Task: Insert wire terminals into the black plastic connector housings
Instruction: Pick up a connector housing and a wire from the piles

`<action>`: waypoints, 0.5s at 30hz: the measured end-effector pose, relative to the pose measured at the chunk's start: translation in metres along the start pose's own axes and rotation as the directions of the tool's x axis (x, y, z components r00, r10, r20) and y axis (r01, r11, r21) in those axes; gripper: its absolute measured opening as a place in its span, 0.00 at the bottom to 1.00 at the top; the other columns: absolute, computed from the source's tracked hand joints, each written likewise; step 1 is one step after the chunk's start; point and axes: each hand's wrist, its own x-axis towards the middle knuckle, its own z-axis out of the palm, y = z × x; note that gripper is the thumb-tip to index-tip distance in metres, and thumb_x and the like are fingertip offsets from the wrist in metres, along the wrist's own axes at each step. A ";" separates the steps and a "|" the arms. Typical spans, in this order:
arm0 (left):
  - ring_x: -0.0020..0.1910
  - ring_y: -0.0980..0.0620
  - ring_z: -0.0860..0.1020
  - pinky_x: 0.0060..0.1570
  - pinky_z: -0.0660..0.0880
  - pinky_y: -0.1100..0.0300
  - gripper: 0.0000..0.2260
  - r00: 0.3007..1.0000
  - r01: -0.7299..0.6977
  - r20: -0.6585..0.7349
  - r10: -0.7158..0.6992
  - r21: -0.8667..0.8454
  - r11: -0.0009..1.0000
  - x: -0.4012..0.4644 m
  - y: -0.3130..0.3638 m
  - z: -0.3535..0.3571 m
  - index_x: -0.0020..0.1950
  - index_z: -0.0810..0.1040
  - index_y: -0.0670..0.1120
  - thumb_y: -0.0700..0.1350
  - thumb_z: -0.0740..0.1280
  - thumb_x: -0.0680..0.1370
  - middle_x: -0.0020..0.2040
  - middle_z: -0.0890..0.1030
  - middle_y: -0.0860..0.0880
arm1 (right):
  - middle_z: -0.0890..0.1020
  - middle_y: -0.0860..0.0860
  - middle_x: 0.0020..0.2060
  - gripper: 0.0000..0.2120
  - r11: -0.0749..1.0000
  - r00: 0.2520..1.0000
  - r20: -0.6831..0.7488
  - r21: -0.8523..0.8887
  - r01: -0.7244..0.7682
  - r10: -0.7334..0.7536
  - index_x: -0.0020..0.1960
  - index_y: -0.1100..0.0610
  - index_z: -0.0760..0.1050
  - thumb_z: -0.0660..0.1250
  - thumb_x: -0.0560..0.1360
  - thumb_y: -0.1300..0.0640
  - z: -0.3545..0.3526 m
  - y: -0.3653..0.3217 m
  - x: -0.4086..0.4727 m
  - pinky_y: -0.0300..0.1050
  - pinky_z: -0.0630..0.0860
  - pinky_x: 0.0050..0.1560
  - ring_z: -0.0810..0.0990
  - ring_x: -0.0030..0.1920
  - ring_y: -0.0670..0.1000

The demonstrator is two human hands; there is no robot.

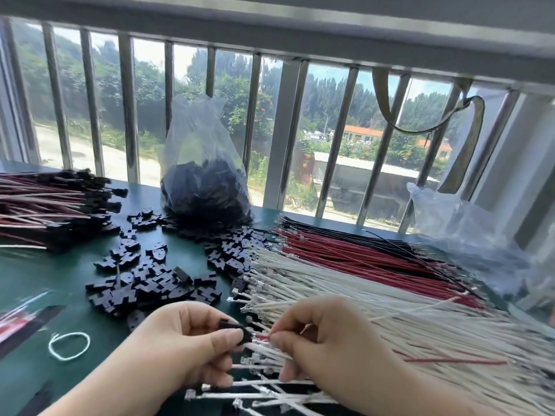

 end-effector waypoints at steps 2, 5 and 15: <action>0.25 0.47 0.78 0.28 0.78 0.55 0.13 1.000 -0.011 0.009 0.011 0.005 1.000 0.001 -0.001 0.000 0.36 0.83 0.37 0.40 0.76 0.54 0.34 0.82 0.35 | 0.83 0.48 0.30 0.08 1.000 1.000 0.017 0.009 0.000 0.000 0.37 0.50 0.79 0.69 0.75 0.58 0.002 0.001 -0.001 0.47 0.81 0.38 0.82 0.29 0.43; 0.26 0.47 0.78 0.29 0.79 0.54 0.15 1.000 -0.018 0.017 0.018 0.020 1.000 -0.001 -0.002 0.000 0.36 0.83 0.37 0.42 0.77 0.52 0.35 0.82 0.34 | 0.83 0.48 0.30 0.08 1.000 1.000 0.020 -0.008 0.013 -0.013 0.37 0.50 0.78 0.68 0.75 0.58 0.004 0.002 -0.001 0.45 0.81 0.37 0.83 0.30 0.43; 0.22 0.48 0.77 0.26 0.79 0.57 0.08 1.000 -0.009 0.031 0.007 0.067 0.998 -0.005 0.000 0.006 0.33 0.83 0.40 0.41 0.73 0.56 0.26 0.78 0.40 | 0.80 0.49 0.34 0.08 0.996 0.997 0.032 -0.048 0.069 -0.067 0.37 0.52 0.78 0.69 0.75 0.60 0.007 0.007 -0.001 0.42 0.81 0.32 0.83 0.31 0.45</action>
